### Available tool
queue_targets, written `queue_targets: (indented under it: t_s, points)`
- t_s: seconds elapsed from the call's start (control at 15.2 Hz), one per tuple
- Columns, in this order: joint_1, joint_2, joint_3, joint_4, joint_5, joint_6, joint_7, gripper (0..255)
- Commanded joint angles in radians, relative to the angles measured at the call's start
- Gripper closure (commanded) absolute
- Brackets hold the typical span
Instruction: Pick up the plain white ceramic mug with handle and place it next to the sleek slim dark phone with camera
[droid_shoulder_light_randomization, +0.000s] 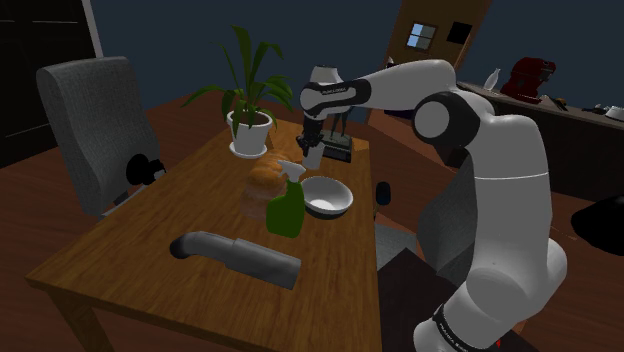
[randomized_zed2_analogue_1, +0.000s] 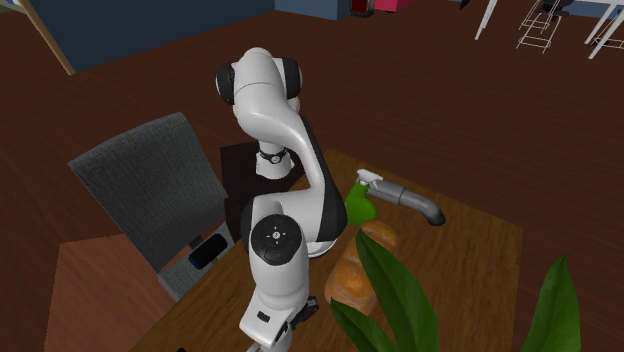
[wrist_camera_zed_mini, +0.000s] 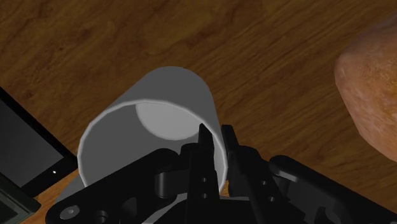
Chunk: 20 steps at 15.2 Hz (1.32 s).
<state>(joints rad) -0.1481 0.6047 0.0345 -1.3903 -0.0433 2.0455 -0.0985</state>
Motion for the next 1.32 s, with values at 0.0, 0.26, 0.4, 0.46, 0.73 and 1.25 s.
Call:
queue_targets:
  t_s: [0.0, 0.26, 0.4, 0.46, 0.73, 1.25]
  points:
    - [0.000, 0.000, 0.000, 0.000, 0.000, 0.001, 0.000, 255]
    - [0.000, 0.000, 0.000, 0.000, 0.000, 0.001, 0.000, 0]
    - [0.000, 0.000, 0.000, 0.000, 0.000, 0.001, 0.000, 0]
    - [0.000, 0.000, 0.000, 0.000, 0.000, 0.000, 0.000, 0]
    - [0.001, -0.042, 0.001, 0.061, 0.002, -0.102, -0.002, 0]
    - [0.001, -0.042, 0.002, 0.061, 0.002, -0.102, -0.002, 0]
